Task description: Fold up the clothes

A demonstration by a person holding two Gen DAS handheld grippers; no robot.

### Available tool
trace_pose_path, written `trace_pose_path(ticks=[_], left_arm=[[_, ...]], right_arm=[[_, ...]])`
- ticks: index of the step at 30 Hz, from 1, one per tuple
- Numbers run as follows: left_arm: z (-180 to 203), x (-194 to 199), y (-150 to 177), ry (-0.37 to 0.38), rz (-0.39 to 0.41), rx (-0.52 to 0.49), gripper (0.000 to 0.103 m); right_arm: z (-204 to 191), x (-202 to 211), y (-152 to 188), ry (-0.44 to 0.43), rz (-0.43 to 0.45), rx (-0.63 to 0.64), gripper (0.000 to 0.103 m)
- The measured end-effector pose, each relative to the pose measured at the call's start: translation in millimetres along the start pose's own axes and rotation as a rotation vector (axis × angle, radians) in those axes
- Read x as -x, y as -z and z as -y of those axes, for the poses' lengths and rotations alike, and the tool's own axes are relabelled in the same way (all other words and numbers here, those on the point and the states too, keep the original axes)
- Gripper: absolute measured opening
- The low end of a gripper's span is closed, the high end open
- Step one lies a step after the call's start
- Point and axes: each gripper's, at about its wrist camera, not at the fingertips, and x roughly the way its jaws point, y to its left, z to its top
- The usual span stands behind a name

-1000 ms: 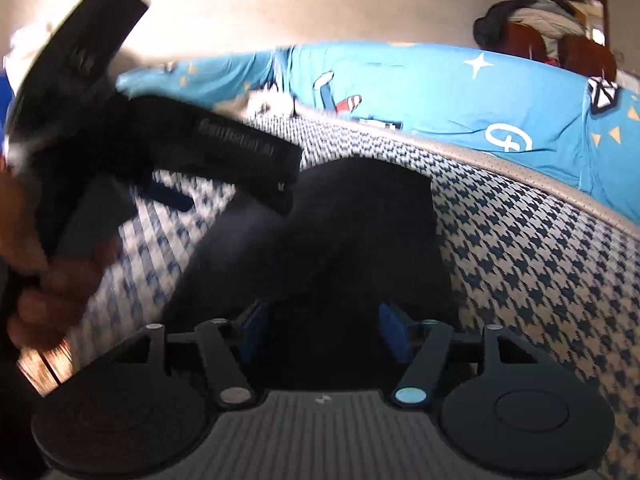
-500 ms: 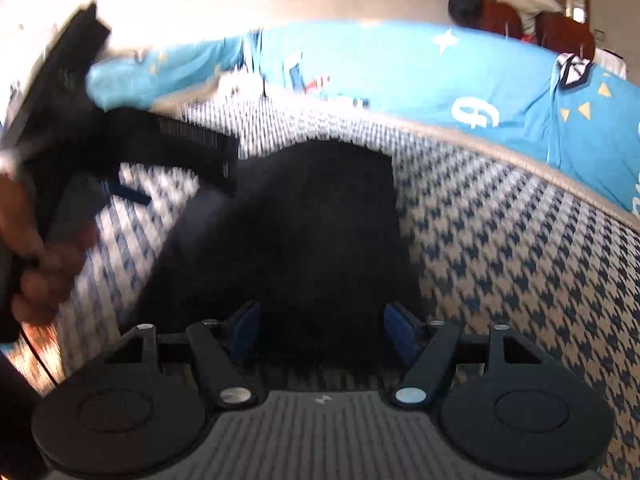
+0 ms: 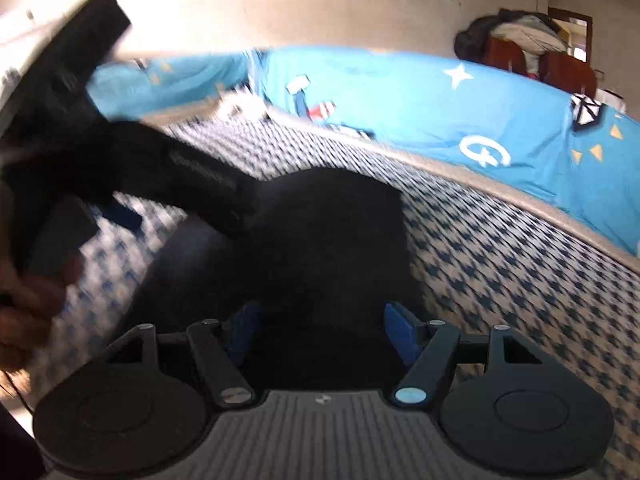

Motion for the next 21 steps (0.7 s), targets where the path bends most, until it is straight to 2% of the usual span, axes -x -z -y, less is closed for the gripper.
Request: trace_pose_path(ticks=[7,15,19,21], left_arm=[[-4.5,-4.4,-1.1,0.0,-0.019,0.023,0.103],[-7.6,-4.1,-1.3,0.004,-0.026,0.047,0.103],[-4.8,0.7,-1.3,0.002,-0.007,0.026,0.103],[-2.6,1.0,-0.3,-0.004,-0.003,0.008,0.103]], right_arm=[[33.9,-4.3,9.5,-0.011,-0.054,-0.236,0.077],[31.7,4.6,10.4,0.029,-0.055,-0.26,0.078],[30.8,16.2,1.0,0.028,0.039,-0.233,0.079],[28.9,13.1,-1.8,0.047,0.044,-0.204,0.08]])
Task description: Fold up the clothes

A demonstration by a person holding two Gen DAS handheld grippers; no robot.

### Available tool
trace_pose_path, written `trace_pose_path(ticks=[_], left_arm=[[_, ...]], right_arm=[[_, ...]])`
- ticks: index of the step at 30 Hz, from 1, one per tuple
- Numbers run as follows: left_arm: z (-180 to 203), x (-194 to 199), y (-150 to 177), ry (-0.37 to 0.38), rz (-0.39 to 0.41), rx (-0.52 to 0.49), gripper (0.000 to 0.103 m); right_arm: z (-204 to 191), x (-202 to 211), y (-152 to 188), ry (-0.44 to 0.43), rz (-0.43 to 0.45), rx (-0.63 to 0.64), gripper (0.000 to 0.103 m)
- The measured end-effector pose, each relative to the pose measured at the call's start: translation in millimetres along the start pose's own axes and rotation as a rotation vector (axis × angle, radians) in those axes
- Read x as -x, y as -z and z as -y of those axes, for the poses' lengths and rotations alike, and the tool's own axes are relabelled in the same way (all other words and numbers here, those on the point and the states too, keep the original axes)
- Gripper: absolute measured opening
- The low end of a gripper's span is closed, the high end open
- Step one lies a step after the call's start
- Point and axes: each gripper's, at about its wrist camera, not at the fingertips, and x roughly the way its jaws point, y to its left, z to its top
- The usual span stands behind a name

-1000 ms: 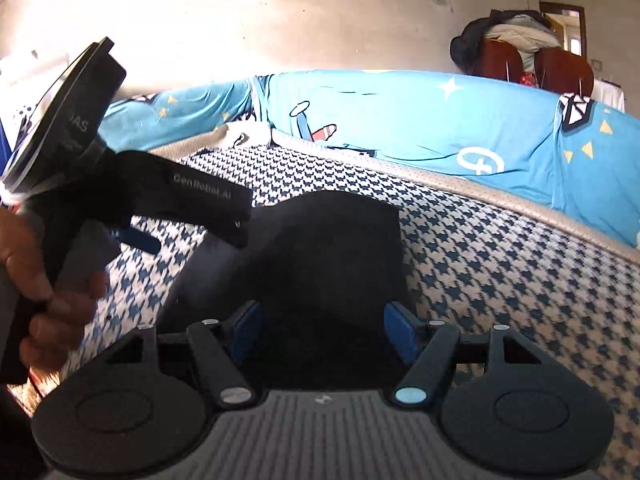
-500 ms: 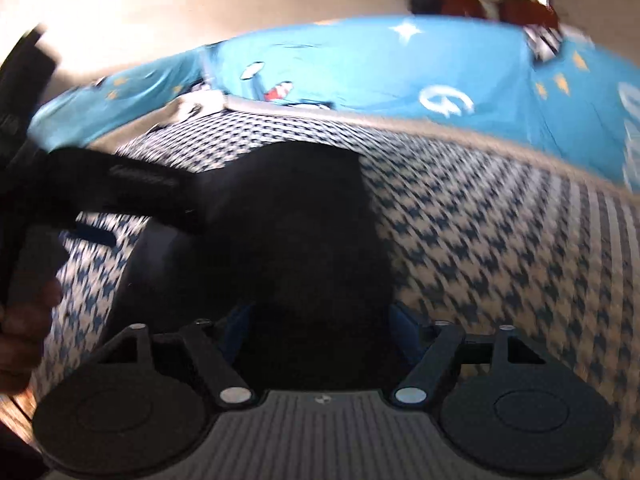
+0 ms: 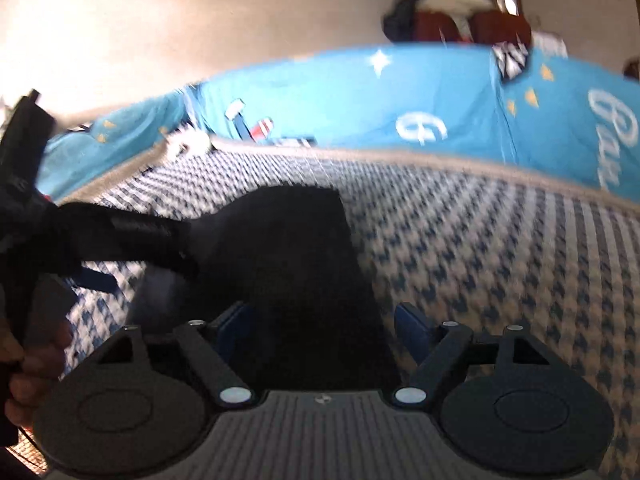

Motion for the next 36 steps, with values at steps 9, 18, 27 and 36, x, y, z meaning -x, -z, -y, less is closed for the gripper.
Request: trace_pose_path(ticks=[9,18,27,36], left_arm=[[2.5,1.1,3.1,-0.008,0.003,-0.021,0.103],[4.0,6.5,5.1,-0.024,0.018,-0.042,0.103],[2.4,18.3,24.1,-0.03,0.025,-0.058,0.103],[-7.4,31.0,46.0,-0.047,0.039,-0.059,0.103]], right_arm=[[9.0,-12.5,8.0,0.065,-0.1,-0.016,0.087],[11.4,14.9,3.0,0.085,-0.08,-0.034,0.089],[-27.3,-3.0,15.0,-0.051,-0.164,0.123,0.089],[-18.6,2.1,23.5,-0.018,-0.244,0.135,0.094]])
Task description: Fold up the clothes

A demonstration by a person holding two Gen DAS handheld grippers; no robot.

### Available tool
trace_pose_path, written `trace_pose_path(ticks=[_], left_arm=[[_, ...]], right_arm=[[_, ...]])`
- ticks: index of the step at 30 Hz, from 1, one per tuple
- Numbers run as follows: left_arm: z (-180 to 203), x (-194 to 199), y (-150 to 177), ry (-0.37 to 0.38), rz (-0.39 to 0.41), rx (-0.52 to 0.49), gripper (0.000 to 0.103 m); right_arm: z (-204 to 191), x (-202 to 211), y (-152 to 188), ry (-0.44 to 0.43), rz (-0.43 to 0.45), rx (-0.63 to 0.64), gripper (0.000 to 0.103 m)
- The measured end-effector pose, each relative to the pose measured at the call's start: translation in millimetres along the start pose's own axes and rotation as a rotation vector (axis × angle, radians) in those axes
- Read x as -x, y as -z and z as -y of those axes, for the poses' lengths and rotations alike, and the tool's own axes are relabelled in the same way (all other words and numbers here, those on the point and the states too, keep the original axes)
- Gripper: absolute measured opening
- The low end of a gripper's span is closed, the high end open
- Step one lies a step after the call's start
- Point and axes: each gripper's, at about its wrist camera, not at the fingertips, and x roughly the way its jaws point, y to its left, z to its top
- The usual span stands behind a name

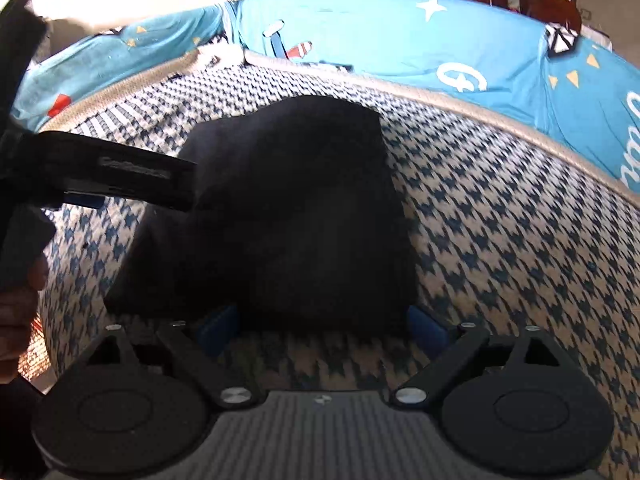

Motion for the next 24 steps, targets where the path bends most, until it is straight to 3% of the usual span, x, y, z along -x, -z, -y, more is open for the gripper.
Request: trace_pose_path(ticks=[4,10,16,24], left_arm=[[-2.4,11.5,12.8,0.027,0.017,-0.007,0.103],[3.3,34.9,38.7,0.084,0.064,-0.076,0.103],[8.2,24.7,54.1,0.043,0.03,-0.116,0.103],[8.3,25.7,70.8,0.034,0.037,-0.093,0.103]], right_arm=[[6.8,9.7,3.3,-0.003,-0.038,-0.051,0.094],[15.2,45.3,6.3,-0.011,0.013,-0.166,0.095],[29.0,81.6,20.2,0.016,0.093,-0.27,0.095],[32.9,89.7,31.2,-0.007,0.069,-0.31,0.096]])
